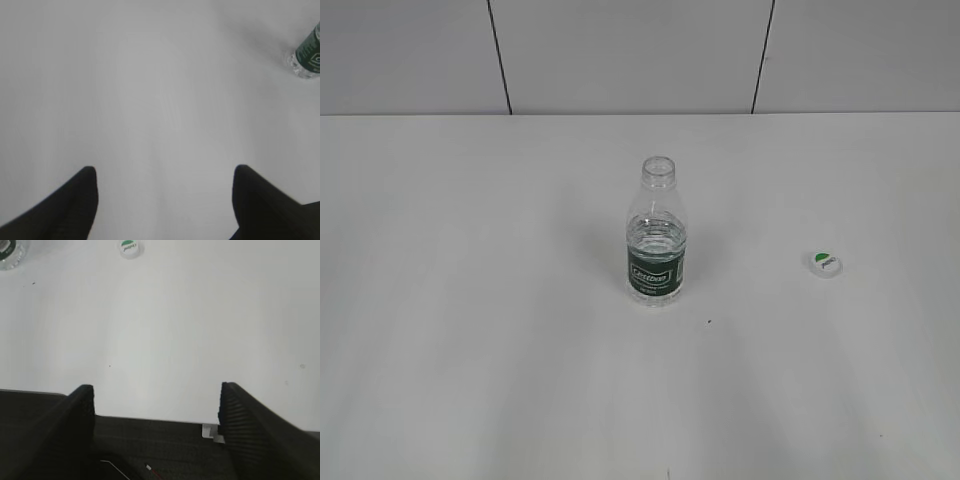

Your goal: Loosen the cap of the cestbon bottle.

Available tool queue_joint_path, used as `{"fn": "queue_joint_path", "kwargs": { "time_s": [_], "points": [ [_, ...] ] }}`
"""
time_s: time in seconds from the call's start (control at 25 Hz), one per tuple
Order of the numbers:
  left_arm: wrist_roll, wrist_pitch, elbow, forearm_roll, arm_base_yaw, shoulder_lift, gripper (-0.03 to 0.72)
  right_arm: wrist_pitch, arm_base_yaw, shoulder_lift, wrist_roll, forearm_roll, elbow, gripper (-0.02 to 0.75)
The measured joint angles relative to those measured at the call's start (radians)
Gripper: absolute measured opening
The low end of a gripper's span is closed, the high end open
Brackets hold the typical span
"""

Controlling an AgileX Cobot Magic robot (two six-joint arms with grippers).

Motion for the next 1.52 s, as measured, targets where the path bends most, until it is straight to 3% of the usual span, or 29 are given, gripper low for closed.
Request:
{"fn": "queue_joint_path", "kwargs": {
  "time_s": [0.64,1.04,1.52],
  "points": [
    [0.0,0.0,0.001,0.0,0.0,-0.221,0.506,0.003,0.0,-0.279,0.0,0.0,0.004,0.59],
    [0.012,0.002,0.001,0.001,0.0,-0.437,0.506,0.003,0.0,-0.286,0.0,0.003,0.004,0.59],
    [0.017,0.145,0.019,0.021,0.0,-0.442,0.504,0.003,0.0,-0.286,0.0,0.004,0.004,0.59]
  ]
}}
